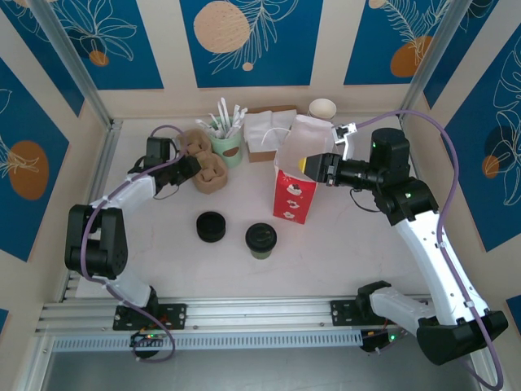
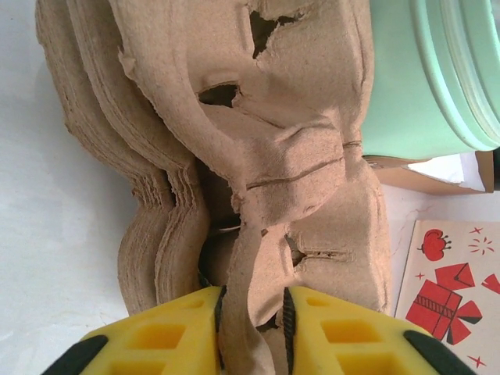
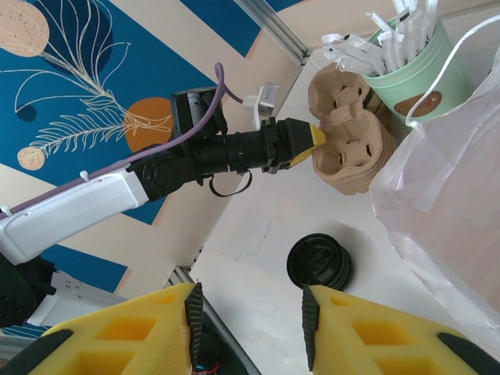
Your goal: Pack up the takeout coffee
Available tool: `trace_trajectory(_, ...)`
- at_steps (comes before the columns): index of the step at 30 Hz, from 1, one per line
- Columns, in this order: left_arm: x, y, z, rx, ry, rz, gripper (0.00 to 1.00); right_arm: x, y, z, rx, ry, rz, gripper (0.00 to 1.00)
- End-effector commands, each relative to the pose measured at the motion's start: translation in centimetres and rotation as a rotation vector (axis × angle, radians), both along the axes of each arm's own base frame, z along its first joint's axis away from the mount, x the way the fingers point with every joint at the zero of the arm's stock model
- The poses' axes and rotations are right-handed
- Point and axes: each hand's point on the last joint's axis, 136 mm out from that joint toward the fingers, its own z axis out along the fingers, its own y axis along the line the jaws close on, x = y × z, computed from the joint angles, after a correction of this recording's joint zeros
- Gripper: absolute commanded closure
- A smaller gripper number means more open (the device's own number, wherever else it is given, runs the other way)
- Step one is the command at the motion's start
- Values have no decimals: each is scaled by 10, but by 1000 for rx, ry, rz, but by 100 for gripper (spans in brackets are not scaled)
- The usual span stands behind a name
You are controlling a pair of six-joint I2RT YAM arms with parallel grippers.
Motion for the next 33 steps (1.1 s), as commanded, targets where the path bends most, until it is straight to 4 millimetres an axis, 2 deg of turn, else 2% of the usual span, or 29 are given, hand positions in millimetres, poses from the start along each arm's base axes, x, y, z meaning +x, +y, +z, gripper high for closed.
trace_trajectory(1,0,0,9,-29,-21,-4,78,0,1,-2,9,17,14,59)
trace_trajectory(12,-1,-1,31,-53,-64,-2,89,2,-1,0,10,17,7,59)
trace_trajectory(20,-7,1,52,-46,-95,-2,93,3,-2,2,15,16,6,59)
trace_trajectory(27,-22,10,72,-7,-110,26,92,1,-3,3,19,18,10,60)
trace_trajectory(33,-43,25,93,63,-114,63,92,0,-3,5,26,14,14,60)
